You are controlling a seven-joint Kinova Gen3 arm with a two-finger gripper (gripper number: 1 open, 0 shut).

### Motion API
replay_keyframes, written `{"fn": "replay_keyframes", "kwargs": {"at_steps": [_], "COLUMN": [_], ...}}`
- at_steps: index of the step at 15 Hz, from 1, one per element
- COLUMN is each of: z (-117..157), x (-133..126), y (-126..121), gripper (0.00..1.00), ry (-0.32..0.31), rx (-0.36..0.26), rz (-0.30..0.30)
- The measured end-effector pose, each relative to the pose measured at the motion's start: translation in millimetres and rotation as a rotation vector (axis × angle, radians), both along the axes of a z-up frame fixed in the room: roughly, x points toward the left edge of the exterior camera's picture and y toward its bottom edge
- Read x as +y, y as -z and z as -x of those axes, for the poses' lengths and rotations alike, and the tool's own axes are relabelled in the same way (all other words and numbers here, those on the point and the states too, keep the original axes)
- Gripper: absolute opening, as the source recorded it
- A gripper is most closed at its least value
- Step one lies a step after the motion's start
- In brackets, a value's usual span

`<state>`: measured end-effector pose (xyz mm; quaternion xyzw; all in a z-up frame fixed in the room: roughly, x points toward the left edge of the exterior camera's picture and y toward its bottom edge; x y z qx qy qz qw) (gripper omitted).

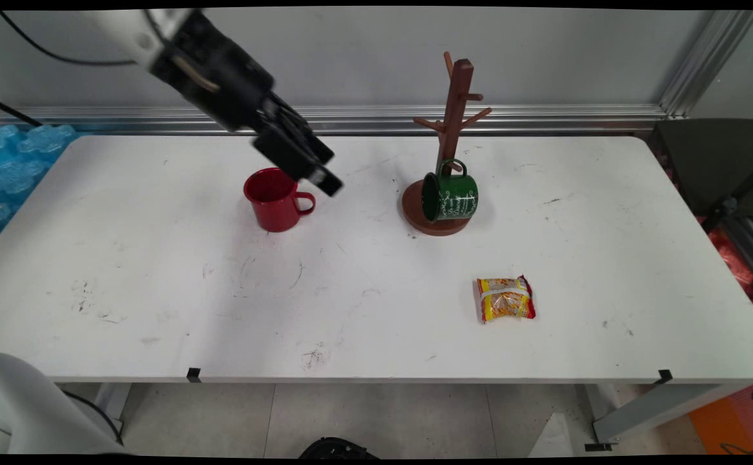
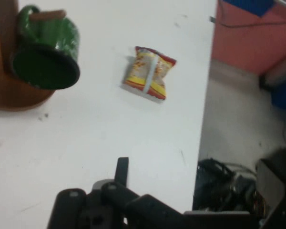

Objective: Pick up the green mug from the rack

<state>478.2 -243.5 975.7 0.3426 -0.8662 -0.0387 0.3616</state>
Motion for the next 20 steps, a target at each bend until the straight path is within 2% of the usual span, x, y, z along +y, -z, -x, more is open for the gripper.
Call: {"fn": "replay_keyframes", "kwargs": {"at_steps": [3,11,14,20], "z": [18.9,56.8,70.2,93.3], "x": [-9.4,-34.6,-46.8,-68.1], "y": [25.7,81.7,102.9,137.5], "gripper": [1.00,1.00,1.00,1.00], "ry": [-0.095,-0.270,-0.320,-0.378], "rx": [0.019,0.080,0.105,0.141], "rz": [-0.047,-0.113,-0.130,-0.147]}}
